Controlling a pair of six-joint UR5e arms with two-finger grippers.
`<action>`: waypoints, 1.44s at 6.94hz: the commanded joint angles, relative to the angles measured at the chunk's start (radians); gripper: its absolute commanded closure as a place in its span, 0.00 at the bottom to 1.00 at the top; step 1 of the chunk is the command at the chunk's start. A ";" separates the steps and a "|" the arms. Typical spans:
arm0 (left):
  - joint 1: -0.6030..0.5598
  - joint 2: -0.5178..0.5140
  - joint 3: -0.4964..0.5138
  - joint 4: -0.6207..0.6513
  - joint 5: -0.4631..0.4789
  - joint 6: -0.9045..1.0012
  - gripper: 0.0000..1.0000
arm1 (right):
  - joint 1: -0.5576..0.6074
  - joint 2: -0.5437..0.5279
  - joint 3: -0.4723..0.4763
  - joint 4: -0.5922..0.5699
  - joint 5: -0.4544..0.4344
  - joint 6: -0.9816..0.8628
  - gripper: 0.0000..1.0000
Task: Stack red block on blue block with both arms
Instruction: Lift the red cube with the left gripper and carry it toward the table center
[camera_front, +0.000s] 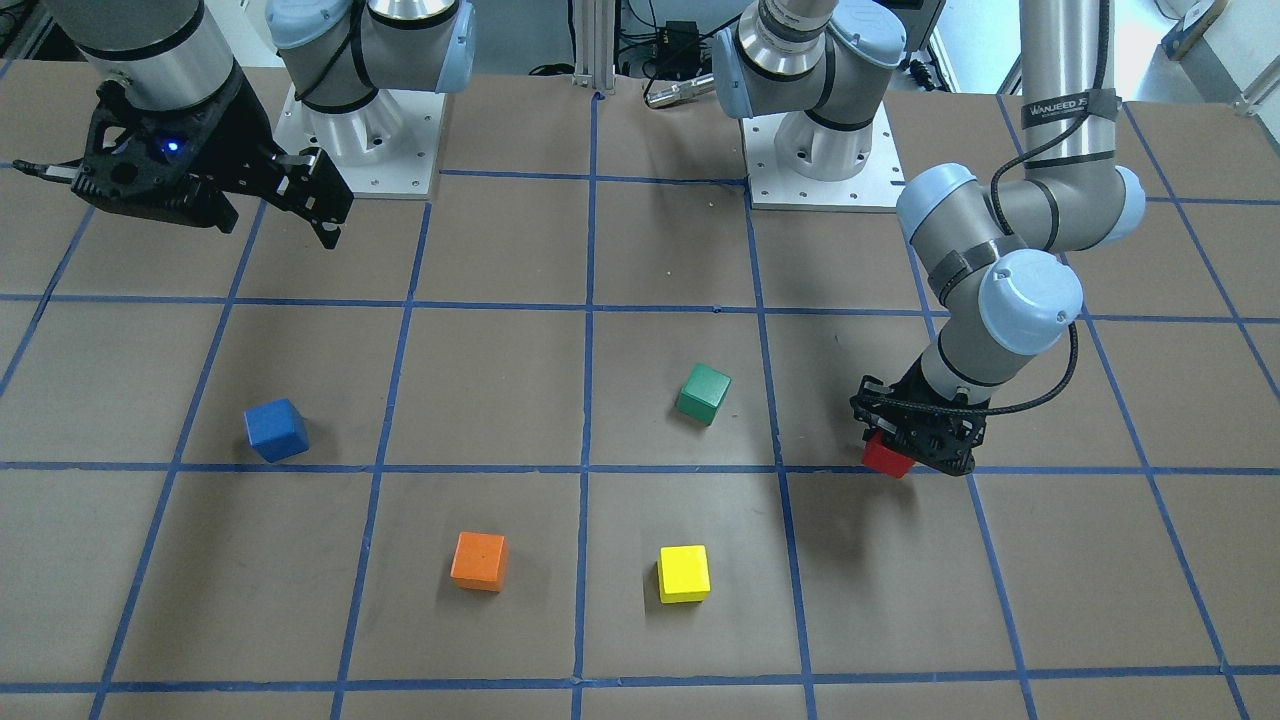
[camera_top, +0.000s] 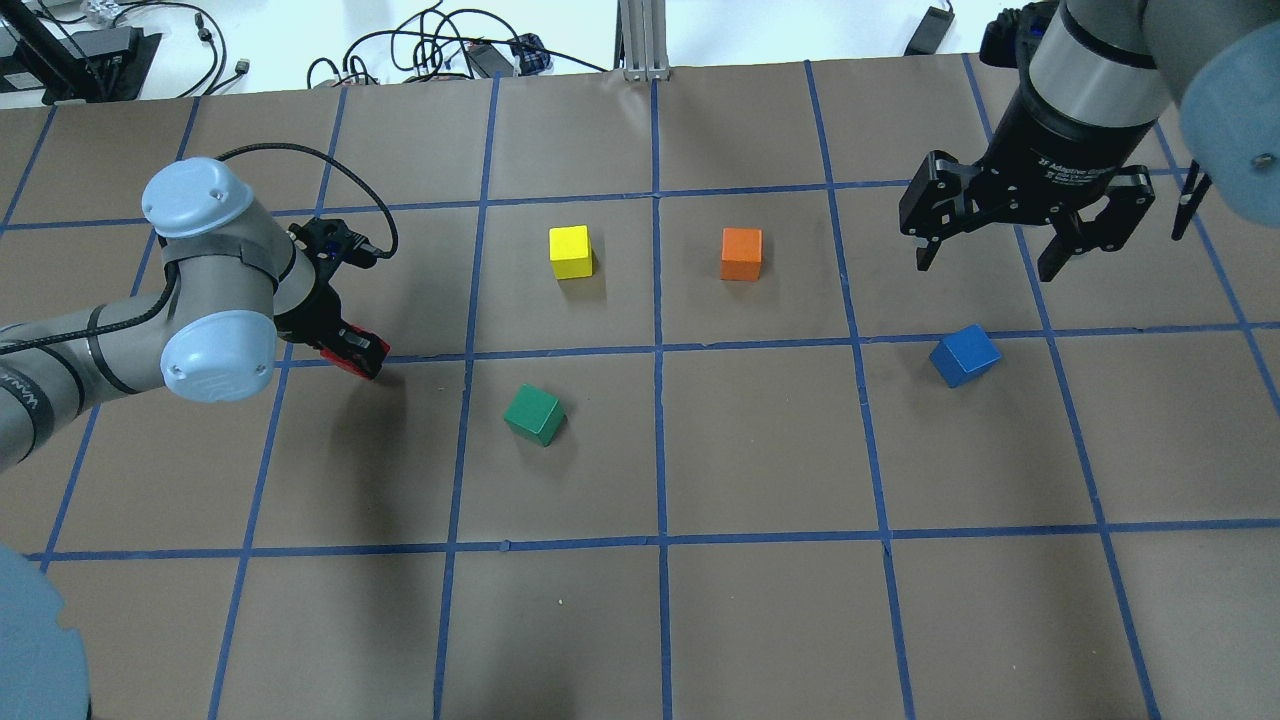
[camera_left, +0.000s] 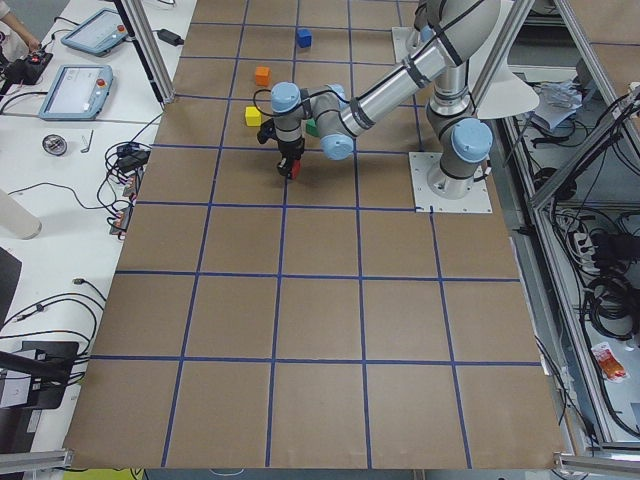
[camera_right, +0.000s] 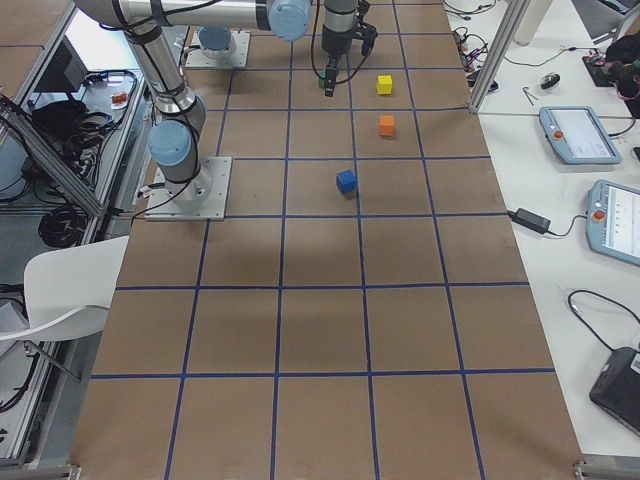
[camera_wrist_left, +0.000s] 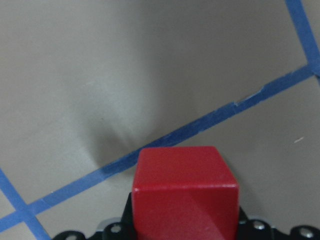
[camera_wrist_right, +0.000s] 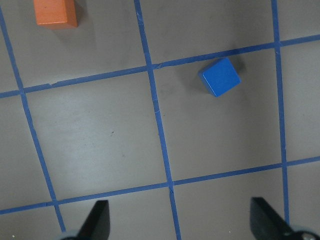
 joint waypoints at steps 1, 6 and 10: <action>-0.112 0.000 0.096 -0.054 -0.028 -0.273 0.89 | -0.001 0.002 0.000 -0.002 0.001 0.000 0.00; -0.549 -0.115 0.228 -0.064 -0.031 -0.994 0.90 | -0.001 0.002 0.000 -0.002 -0.002 -0.001 0.00; -0.584 -0.225 0.275 -0.024 -0.032 -1.012 0.81 | -0.001 0.000 0.000 -0.002 -0.002 -0.001 0.00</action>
